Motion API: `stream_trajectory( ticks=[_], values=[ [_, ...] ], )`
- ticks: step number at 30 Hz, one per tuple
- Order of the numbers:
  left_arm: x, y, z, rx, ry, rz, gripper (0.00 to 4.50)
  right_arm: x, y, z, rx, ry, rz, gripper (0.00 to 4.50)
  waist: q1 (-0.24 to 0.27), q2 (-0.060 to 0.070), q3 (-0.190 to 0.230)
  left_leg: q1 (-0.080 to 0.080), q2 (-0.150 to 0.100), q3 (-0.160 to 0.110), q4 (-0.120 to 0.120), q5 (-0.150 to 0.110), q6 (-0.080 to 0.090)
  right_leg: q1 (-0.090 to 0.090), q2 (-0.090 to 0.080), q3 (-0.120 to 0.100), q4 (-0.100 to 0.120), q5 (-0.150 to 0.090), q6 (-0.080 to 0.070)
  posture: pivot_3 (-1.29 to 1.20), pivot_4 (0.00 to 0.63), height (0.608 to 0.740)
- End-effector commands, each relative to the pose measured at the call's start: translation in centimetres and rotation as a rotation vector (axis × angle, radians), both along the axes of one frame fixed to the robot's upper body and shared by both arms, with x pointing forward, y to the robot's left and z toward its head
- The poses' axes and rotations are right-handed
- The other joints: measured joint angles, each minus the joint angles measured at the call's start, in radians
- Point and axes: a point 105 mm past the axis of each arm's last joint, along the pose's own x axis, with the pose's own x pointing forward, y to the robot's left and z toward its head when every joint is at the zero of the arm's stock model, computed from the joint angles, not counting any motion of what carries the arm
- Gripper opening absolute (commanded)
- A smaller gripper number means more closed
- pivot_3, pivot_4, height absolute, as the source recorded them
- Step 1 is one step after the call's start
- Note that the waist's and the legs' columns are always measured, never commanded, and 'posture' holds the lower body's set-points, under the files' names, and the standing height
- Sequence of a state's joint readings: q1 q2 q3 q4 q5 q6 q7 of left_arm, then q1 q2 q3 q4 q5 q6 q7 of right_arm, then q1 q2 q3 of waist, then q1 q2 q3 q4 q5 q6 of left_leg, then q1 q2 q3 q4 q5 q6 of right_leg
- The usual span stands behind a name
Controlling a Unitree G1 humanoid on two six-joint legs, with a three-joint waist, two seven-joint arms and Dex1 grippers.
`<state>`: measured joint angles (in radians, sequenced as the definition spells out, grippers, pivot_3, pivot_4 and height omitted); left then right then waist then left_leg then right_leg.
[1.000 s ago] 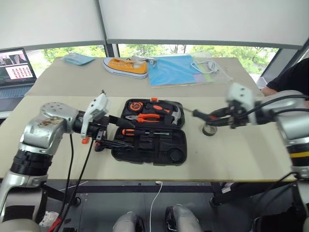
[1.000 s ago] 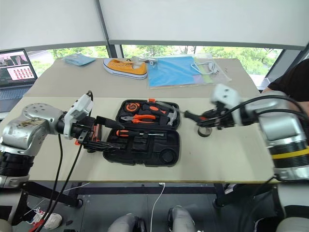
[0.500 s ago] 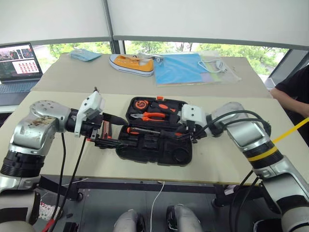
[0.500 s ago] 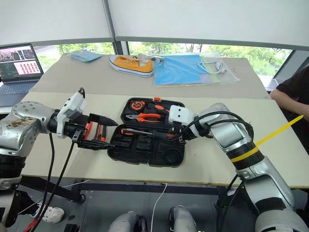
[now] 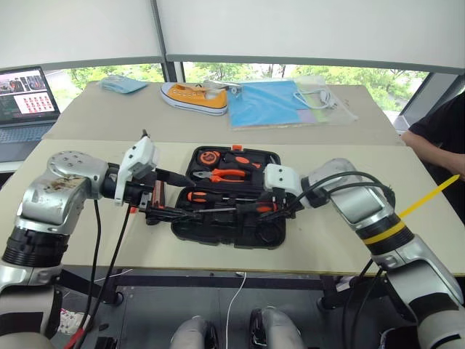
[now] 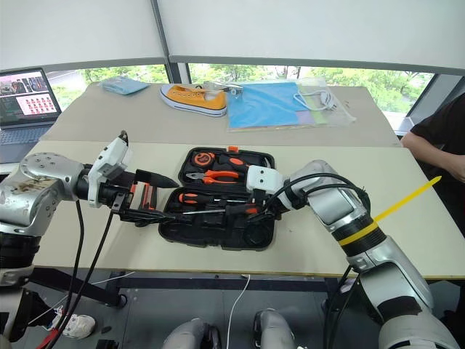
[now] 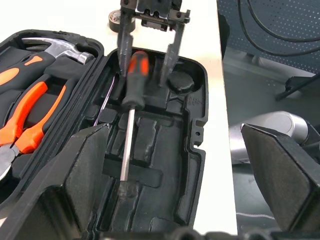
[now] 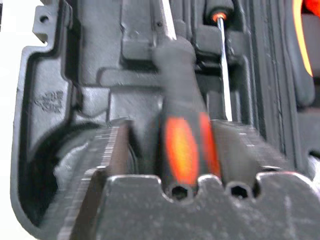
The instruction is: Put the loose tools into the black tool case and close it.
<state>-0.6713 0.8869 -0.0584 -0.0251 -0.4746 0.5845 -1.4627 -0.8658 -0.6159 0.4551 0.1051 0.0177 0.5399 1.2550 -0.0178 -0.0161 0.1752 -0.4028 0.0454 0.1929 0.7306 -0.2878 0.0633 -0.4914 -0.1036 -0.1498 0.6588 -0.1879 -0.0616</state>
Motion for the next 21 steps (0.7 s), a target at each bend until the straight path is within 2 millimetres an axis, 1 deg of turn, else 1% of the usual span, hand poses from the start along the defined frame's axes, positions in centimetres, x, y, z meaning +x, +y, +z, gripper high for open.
stream_trajectory(
  ticks=[1, 3, 6, 9, 12, 16, 21],
  values=[
    [0.0, -0.3, 1.3, -0.013, -0.053, -0.017, 4.50, 0.2, 0.6, 2.8, 0.078, -0.057, -0.009, 4.47, 0.000, 0.000, 0.000, 0.000, 0.000, 0.000, 0.000, 0.000, 0.000, 0.000, 0.000, 0.000, 0.000, 0.000, 0.000, 0.00, 0.150, 0.718],
    [0.1, -0.3, 1.4, -0.013, -0.055, -0.015, 4.50, 0.2, 0.9, 3.4, 0.117, -0.047, -0.024, 4.47, 0.000, 0.000, 0.000, 0.000, 0.000, 0.000, 0.000, 0.000, 0.000, 0.000, 0.000, 0.000, 0.000, 0.000, 0.000, 0.00, 0.150, 0.718],
    [0.2, -0.3, 1.4, -0.012, -0.058, -0.012, 4.50, 0.2, 0.8, 3.4, 0.114, -0.045, -0.028, 4.47, 0.000, 0.000, 0.000, 0.000, 0.000, 0.000, 0.000, 0.000, 0.000, 0.000, 0.000, 0.000, 0.000, 0.000, 0.000, 0.00, 0.150, 0.718],
    [0.3, -0.3, 1.4, -0.011, -0.061, -0.010, 4.50, 0.6, 1.2, 3.6, 0.157, -0.042, -0.058, 4.47, 0.000, 0.000, 0.000, 0.000, 0.000, 0.000, 0.000, 0.000, 0.000, 0.000, 0.001, 0.000, 0.000, 0.000, 0.000, 0.00, 0.150, 0.718],
    [0.4, -0.2, 1.3, -0.009, -0.064, -0.003, 4.50, 1.1, 1.7, 4.1, 0.212, -0.038, -0.086, 3.77, -0.001, 0.000, 0.000, 0.000, 0.000, 0.000, 0.000, 0.000, 0.000, 0.000, 0.002, 0.000, 0.000, 0.000, 0.000, 0.00, 0.150, 0.718],
    [0.4, -0.1, 1.3, -0.007, -0.065, 0.003, 4.50, 1.2, 2.3, 3.8, 0.228, -0.032, -0.087, 2.38, 0.000, 0.000, 0.000, 0.000, 0.000, 0.000, 0.000, 0.000, 0.000, 0.000, 0.005, 0.000, 0.001, 0.000, 0.000, 0.00, 0.150, 0.718],
    [0.6, 0.0, 1.3, -0.006, -0.068, 0.011, 4.50, 0.7, 3.0, 2.7, 0.217, -0.014, -0.065, 0.70, 0.000, 0.000, 0.000, 0.000, 0.000, 0.000, 0.000, 0.000, 0.000, 0.000, 0.006, 0.001, 0.001, 0.000, 0.000, 0.00, 0.150, 0.718]
  ],
)
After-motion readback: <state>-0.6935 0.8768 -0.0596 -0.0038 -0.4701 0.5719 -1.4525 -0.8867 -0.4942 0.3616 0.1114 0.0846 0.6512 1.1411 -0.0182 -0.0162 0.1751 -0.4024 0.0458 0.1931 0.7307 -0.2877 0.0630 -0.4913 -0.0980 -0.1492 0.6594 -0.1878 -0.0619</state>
